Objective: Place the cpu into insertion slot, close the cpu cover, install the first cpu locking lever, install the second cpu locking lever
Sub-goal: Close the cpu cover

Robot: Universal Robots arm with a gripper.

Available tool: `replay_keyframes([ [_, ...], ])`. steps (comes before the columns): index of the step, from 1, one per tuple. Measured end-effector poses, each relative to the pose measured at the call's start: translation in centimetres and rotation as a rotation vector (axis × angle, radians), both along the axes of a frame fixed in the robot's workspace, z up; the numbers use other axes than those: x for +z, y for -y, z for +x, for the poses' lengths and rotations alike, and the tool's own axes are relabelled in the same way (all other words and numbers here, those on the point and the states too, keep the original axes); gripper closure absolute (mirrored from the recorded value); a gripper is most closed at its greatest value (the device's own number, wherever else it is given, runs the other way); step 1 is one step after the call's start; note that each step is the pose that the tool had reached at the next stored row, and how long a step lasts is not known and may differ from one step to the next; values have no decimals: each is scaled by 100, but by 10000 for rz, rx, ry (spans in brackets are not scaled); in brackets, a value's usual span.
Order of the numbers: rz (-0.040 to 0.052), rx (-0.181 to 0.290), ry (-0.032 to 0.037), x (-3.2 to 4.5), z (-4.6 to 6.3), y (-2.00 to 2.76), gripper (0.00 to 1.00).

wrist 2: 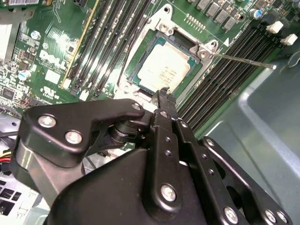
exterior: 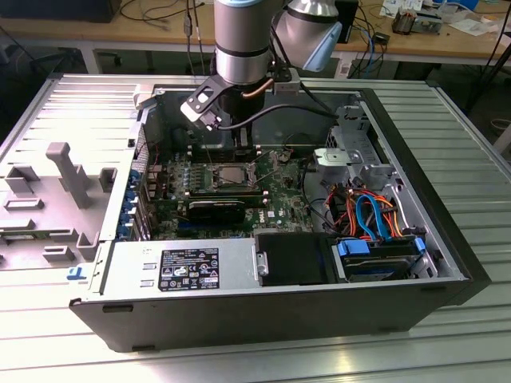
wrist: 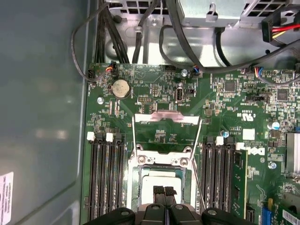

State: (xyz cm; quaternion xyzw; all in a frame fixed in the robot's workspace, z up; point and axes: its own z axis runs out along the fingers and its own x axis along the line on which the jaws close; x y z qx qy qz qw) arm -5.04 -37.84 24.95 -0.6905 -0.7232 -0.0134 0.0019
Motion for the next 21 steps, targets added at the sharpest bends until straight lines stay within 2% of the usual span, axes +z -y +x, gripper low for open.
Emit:
replay_keyframes([
  [3,-1,0,-17,8,98,0,89],
  [12,2,0,-20,67,181,0,89],
  [16,0,0,-70,78,327,-1,89],
  [19,2,1,-88,139,405,0,89],
  [21,17,-1,-114,150,455,0,89],
])
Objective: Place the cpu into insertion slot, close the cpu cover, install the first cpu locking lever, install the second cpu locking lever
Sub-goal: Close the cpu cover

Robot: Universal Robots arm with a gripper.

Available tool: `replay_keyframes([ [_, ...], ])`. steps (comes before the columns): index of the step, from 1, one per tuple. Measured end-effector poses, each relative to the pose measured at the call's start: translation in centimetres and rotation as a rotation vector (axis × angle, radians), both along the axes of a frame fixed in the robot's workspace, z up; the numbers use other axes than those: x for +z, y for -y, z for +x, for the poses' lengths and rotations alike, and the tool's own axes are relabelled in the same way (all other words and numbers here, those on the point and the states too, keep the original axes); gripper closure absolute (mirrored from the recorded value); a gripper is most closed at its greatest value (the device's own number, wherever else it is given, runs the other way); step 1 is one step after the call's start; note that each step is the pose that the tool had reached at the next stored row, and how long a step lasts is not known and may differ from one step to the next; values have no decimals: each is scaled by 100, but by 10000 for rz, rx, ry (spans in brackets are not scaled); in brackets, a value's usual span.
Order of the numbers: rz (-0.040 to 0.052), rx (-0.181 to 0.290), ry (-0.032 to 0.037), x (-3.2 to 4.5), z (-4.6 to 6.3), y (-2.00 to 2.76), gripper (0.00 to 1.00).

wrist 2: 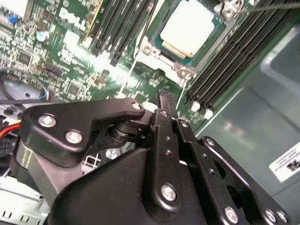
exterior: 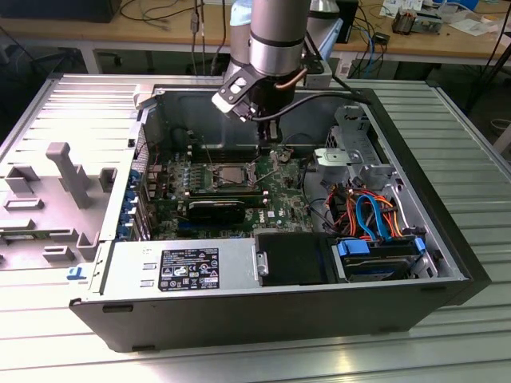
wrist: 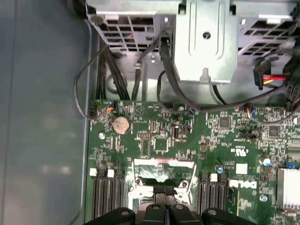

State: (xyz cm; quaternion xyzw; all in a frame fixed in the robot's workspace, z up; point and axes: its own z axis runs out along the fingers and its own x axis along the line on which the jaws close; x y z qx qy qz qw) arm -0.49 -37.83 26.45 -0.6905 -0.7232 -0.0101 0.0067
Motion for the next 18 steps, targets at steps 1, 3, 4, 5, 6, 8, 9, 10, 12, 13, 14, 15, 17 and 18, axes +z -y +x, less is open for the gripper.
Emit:
replay_keyframes([
  [1,9,2,-41,1,56,0,89],
  [3,7,0,-174,2,220,0,89],
  [4,7,2,-228,2,279,1,89],
  [5,8,1,-274,2,323,1,89],
  [6,8,2,-337,2,381,0,89],
  [8,8,0,-570,-3,523,0,89],
  [9,11,3,-656,-15,559,0,89],
  [10,9,20,-699,-25,576,0,89],
  [12,3,174,-735,-51,592,0,89],
  [13,-3,337,-747,-77,602,0,89],
  [14,-5,395,-749,-97,602,1,89],
  [15,-6,425,-751,-116,602,0,89],
  [17,72,437,-750,-144,584,1,89],
  [18,147,440,-748,-147,570,0,89],
])
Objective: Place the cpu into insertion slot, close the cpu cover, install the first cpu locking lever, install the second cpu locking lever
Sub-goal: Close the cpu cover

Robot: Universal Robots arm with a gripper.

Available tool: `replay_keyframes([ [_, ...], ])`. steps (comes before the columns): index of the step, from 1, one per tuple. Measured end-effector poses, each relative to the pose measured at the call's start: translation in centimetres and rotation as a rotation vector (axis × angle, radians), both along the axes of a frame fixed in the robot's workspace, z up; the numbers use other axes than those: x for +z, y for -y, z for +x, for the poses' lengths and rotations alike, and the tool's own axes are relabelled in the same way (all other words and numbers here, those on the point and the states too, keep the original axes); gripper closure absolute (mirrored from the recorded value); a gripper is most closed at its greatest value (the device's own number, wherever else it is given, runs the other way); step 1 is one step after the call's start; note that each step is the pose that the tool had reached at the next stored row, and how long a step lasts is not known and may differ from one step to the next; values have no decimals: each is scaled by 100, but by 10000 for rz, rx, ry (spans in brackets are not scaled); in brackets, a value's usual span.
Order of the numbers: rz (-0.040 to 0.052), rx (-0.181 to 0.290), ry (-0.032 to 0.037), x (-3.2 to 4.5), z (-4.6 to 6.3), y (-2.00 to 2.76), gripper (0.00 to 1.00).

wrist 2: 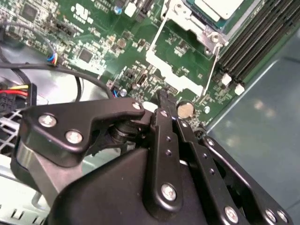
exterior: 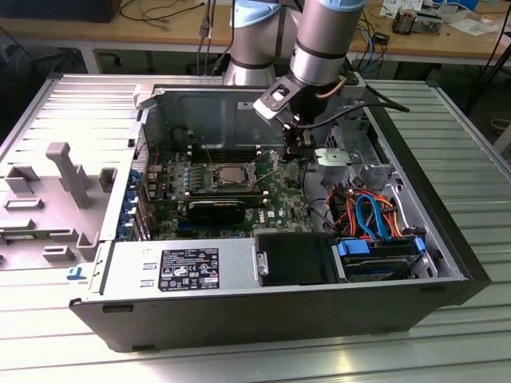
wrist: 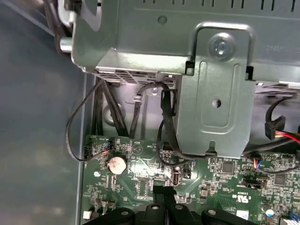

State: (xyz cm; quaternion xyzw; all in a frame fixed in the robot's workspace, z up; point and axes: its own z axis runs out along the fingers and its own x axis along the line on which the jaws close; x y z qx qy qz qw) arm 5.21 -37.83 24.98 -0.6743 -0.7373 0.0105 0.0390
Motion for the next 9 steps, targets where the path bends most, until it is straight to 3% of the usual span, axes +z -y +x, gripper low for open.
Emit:
replay_keyframes([
  [1,63,0,-1,-3,-21,0,89],
  [4,140,0,3,-5,-112,2,89],
  [9,142,13,9,-6,-240,6,89],
])
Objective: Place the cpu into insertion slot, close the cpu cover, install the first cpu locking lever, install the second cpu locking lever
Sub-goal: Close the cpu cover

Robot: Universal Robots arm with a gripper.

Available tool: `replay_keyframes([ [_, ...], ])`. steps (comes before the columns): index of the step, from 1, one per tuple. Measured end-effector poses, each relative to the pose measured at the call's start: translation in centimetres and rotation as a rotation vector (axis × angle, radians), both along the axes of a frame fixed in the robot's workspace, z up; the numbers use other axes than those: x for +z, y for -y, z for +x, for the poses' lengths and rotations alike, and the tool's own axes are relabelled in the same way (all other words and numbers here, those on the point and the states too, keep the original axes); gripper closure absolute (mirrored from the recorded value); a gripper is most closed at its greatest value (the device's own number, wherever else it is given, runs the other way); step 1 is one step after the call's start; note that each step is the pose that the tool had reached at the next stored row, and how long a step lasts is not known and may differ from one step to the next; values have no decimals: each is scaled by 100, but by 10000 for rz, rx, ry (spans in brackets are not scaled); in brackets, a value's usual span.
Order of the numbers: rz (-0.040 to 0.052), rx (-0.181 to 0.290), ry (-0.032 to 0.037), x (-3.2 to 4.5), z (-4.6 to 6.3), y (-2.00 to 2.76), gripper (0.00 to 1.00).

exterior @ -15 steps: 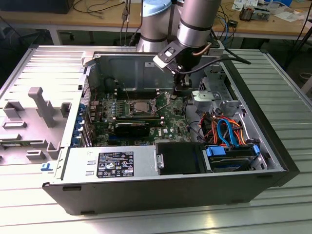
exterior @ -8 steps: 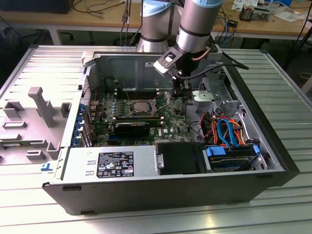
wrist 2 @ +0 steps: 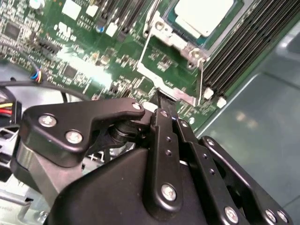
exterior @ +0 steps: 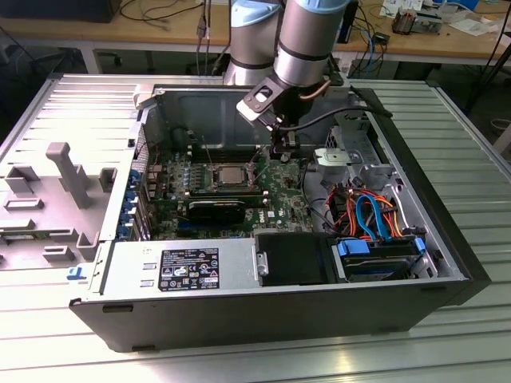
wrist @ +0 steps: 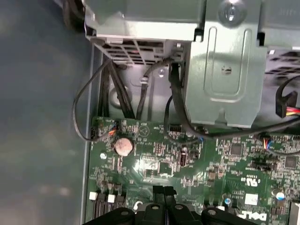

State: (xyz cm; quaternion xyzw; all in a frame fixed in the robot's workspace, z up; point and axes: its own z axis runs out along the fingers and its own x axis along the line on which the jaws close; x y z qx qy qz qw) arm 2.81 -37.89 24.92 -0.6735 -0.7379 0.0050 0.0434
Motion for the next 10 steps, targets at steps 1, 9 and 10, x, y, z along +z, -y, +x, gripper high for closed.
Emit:
replay_keyframes([
  [1,-1,1,-1,0,-18,0,89],
  [9,0,10,3,0,-102,10,89],
  [10,-1,9,5,0,-124,11,89],
])
